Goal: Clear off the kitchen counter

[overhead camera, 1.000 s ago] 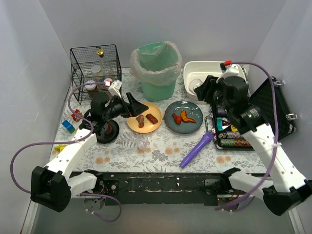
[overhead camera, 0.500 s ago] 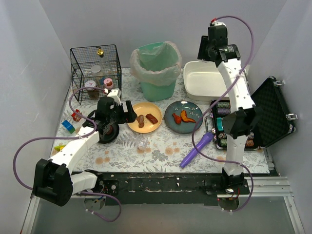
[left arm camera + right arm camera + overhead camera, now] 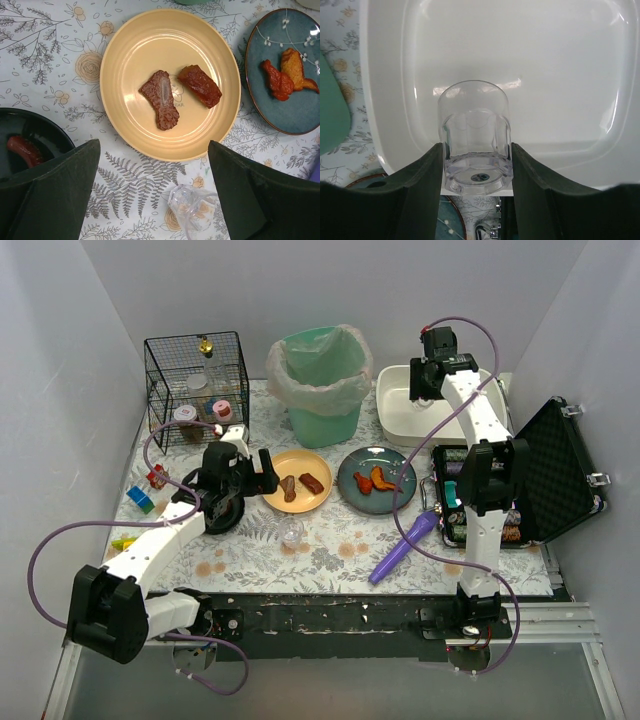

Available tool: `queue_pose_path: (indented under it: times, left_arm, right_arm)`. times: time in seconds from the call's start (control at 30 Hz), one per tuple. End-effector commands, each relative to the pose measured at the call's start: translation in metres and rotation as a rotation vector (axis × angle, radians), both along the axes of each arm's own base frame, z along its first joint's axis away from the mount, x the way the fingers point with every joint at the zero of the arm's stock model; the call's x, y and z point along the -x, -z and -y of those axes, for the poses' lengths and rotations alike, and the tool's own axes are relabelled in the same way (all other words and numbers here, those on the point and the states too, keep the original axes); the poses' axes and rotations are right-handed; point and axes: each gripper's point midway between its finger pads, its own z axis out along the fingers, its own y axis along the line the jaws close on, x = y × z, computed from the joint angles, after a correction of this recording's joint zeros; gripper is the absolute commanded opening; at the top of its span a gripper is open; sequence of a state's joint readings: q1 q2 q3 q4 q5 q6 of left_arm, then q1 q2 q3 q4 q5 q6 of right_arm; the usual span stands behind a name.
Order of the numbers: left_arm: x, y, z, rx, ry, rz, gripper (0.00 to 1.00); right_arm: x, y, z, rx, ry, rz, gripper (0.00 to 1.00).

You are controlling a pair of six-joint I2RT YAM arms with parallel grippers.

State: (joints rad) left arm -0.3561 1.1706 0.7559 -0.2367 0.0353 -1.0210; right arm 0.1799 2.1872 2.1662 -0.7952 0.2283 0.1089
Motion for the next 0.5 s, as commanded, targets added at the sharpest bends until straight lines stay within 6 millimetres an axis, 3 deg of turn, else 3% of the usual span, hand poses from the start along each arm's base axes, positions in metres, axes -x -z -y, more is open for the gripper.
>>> queue_pose_path:
  times: [0.0, 0.27, 0.47]
  left_arm:
    - [0.002, -0.011, 0.0, 0.001, 0.001, 0.05, 0.9]
    - [0.003, -0.02, -0.001, 0.004, 0.003, 0.082, 0.91]
    - [0.003, -0.022, -0.002, 0.005, 0.002, 0.088, 0.91]
  right_arm:
    - [-0.023, -0.023, -0.021, -0.029, -0.11, 0.105, 0.01]
    - [-0.016, 0.028, -0.035, -0.069, -0.166, -0.007, 0.01]
    - [-0.016, 0.042, -0.041, -0.056, -0.198, -0.035, 0.01]
